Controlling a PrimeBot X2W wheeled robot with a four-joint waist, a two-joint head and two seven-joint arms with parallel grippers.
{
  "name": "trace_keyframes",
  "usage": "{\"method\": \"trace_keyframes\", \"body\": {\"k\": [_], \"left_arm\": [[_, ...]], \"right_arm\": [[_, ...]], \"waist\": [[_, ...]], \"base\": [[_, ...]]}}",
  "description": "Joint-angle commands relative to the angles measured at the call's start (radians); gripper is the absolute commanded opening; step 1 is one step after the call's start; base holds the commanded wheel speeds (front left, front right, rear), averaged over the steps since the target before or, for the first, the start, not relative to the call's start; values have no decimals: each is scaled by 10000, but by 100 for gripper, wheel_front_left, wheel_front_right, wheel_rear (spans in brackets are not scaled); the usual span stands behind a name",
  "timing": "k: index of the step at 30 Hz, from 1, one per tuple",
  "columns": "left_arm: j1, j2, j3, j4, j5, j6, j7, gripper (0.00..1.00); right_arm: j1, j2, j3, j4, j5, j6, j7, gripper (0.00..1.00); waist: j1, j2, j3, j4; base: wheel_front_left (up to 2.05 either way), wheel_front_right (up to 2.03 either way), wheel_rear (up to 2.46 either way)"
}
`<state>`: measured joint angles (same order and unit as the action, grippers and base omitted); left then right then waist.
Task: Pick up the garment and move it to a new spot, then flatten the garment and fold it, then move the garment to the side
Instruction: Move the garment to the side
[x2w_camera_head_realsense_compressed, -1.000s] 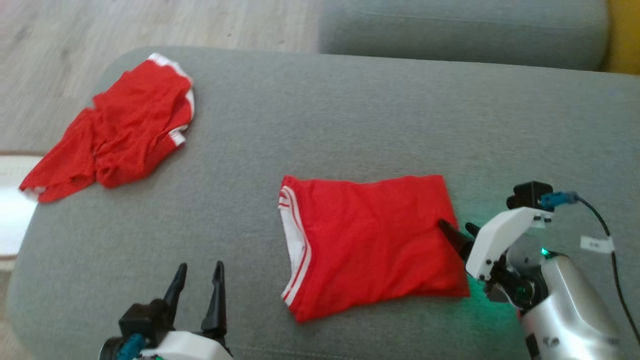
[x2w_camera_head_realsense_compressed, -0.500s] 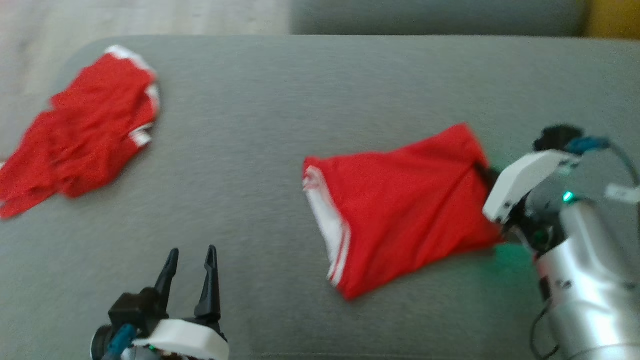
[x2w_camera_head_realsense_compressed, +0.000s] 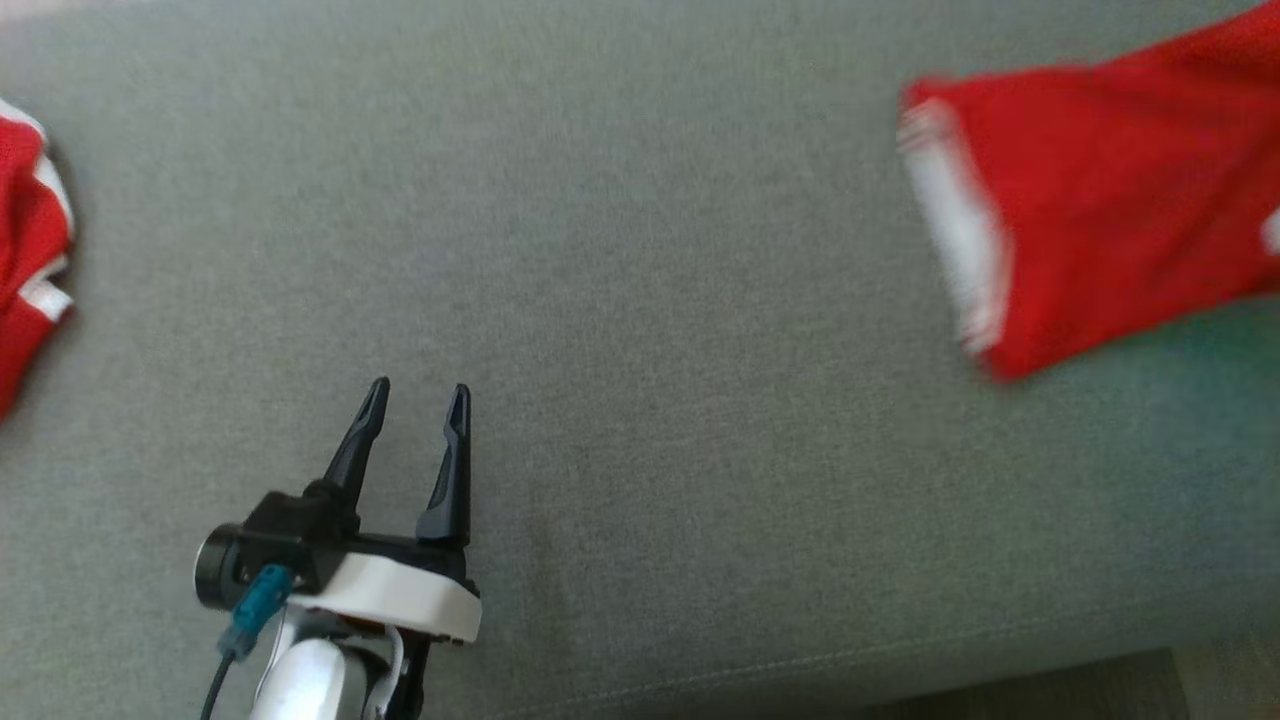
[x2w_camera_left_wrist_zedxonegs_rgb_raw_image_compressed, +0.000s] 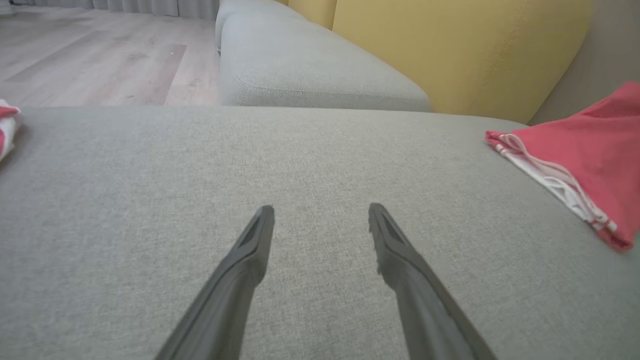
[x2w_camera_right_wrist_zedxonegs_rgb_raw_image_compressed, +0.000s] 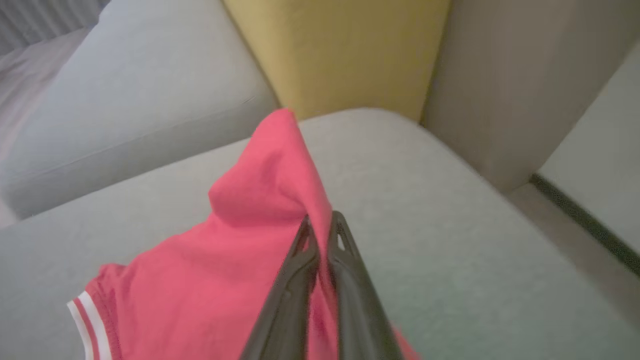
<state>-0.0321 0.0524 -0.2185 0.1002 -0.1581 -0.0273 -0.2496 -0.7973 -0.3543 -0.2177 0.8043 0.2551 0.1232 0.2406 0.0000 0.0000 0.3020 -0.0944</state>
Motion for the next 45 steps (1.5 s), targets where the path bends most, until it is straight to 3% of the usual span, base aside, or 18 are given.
{"method": "trace_keyframes", "body": {"k": [1,7,8,9,10,14,18,26,30,38,45], "left_arm": [[-192,-16,237,-362,143,9,-122,100],[74,-7,268,-494,199,75,-122,100],[102,-7,287,-514,193,82,-122,100],[114,-7,304,-525,187,87,-122,100],[116,-7,316,-523,180,95,-122,100],[122,-10,342,-521,85,150,-122,100],[142,-14,326,-526,-36,226,-122,100],[378,-20,332,-418,-457,507,-122,100],[664,-20,399,-288,-587,620,-122,100],[1391,-21,798,109,-463,621,-122,100],[1469,-21,974,573,-229,289,-122,100]], "right_arm": [[-474,-395,-277,-147,-390,75,-343,0],[-954,-788,-2090,514,-2338,75,-856,0],[-970,-809,-2339,462,-2763,75,-1019,10],[-977,-777,-2557,400,-3167,75,-1167,84],[-983,-702,-2766,336,-3508,75,-1297,100],[-865,-463,-3034,-91,-4839,75,-1887,100],[-662,-193,-2760,-448,-5237,75,-2469,100],[841,503,-1271,-2176,-4095,75,-3472,100],[2525,1019,-629,-3804,-3061,75,-3289,100],[6538,2574,371,-7181,-2469,75,-2768,100],[8775,3026,925,-7839,-2234,75,-3415,100]], "waist": [[0,0,402,143],[0,0,561,509],[0,0,577,540],[0,0,581,564],[0,0,563,586],[0,0,296,622],[0,0,-28,631],[0,0,-1169,716],[0,0,-1851,852],[0,0,-2850,1287],[0,0,-3196,1789]], "base": [[0,0,0],[0,0,0],[0,0,0],[0,0,0],[0,0,0],[0,0,0],[0,0,0],[0,0,0],[0,0,0],[0,0,0],[0,0,0]]}}
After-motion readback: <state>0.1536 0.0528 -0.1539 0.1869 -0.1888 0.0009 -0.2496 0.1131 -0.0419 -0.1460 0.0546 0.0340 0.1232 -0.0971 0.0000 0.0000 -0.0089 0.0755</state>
